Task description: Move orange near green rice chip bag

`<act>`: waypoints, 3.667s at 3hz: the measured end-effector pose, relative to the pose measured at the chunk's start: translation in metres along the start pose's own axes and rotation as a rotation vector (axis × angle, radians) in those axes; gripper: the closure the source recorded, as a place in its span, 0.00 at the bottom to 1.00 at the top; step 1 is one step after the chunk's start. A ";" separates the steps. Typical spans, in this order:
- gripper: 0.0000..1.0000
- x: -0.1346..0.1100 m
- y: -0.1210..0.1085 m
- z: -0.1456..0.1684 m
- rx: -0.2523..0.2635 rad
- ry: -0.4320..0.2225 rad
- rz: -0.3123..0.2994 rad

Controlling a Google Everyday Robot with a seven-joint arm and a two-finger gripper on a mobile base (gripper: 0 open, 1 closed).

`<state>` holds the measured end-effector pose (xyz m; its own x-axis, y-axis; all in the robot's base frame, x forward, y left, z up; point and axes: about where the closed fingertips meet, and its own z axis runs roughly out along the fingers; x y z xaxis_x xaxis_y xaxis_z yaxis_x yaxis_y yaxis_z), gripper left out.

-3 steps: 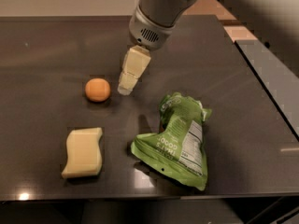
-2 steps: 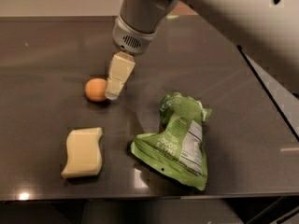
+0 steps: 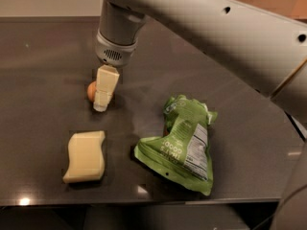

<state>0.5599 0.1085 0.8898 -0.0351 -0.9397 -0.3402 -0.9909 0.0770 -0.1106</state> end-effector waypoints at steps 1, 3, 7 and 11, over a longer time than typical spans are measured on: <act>0.00 -0.011 0.003 0.016 -0.024 0.024 -0.016; 0.18 -0.025 0.009 0.040 -0.068 0.060 -0.041; 1.00 0.039 -0.003 0.019 -0.024 0.141 0.075; 0.60 0.145 0.002 -0.018 -0.041 0.158 0.291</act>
Offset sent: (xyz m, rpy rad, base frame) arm -0.0002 0.0427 -0.0355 -0.0733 0.0737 0.0521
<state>0.5507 -0.0331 0.8569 -0.3337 -0.9207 -0.2026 -0.9407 0.3391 0.0085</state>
